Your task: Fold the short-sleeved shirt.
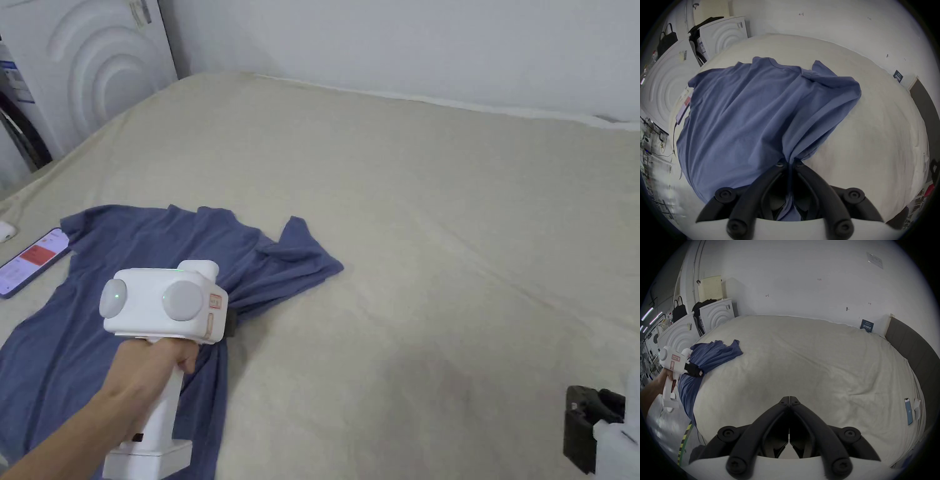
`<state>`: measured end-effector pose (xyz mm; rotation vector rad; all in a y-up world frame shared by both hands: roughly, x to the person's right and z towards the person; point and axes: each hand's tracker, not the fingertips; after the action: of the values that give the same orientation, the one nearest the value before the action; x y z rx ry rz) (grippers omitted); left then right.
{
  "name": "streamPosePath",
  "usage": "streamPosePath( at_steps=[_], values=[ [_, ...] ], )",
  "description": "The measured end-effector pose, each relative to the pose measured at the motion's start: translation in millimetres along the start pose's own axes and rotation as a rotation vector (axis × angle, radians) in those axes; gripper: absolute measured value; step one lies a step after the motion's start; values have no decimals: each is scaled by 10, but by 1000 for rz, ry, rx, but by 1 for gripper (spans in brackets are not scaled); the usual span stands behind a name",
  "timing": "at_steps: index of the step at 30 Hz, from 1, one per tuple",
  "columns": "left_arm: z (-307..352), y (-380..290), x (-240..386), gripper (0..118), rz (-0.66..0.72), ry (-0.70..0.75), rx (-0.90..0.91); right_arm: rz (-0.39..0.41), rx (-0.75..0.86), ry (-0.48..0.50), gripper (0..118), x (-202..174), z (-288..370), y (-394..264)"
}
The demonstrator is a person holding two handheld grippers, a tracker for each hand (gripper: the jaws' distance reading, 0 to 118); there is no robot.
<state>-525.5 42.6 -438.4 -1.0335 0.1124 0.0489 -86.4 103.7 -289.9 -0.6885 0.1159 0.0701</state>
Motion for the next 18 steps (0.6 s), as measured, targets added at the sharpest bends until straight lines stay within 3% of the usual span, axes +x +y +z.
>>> streamPosePath(
  at_steps=[7, 10, 18],
  values=[
    [271, 209, 543, 4, -32, -82, -12, -63, 19, -49, 1, 429, 481, -231],
    [399, 354, 1004, 4, -105, -106, 25, -103, 12, -74, 1, 637, 651, -353],
    [649, 677, 3169, 4, -306, -334, 56, -247, 33, -169, 1, 1196, 989, -618]
  ],
)
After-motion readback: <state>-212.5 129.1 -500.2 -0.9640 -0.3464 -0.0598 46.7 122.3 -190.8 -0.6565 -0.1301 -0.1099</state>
